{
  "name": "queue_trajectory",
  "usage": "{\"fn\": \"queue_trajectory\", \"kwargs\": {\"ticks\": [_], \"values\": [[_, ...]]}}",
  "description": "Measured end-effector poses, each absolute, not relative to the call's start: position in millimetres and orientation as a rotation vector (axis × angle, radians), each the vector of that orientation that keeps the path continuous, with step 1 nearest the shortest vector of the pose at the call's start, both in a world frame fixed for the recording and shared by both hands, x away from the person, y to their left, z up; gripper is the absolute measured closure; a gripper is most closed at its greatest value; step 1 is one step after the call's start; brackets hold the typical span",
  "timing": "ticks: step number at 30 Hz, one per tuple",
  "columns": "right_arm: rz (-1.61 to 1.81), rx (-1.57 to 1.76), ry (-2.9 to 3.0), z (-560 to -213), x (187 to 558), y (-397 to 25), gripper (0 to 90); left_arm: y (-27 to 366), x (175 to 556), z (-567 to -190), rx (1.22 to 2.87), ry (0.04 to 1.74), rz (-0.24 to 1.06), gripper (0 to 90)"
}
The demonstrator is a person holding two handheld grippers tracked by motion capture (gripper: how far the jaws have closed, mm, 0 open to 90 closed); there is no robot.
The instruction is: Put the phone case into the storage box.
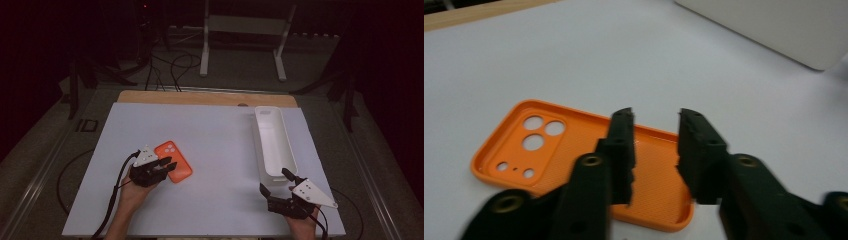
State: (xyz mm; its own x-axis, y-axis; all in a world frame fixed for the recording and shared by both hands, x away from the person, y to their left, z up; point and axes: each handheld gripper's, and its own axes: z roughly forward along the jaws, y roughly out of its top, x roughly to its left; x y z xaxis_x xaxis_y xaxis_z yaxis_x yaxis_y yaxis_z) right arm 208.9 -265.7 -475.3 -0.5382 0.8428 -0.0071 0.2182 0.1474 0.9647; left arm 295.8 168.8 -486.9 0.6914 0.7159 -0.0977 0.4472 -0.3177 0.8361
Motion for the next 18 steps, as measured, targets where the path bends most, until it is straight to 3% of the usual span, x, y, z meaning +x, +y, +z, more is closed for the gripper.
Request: {"fn": "queue_trajectory", "kwargs": {"ticks": [7, 18], "values": [[1.415, 1.012, 1.853, -474.8, 208.7, -266.0, 9.2, 165.8, 296.4, -490.9, 1.994, 0.881, 0.345, 89.5], [1.413, 1.013, 1.850, -474.2, 208.2, -266.4, 9.2, 162.8, 296.4, -497.0, 2.039, 0.891, 0.370, 90.0]]}}
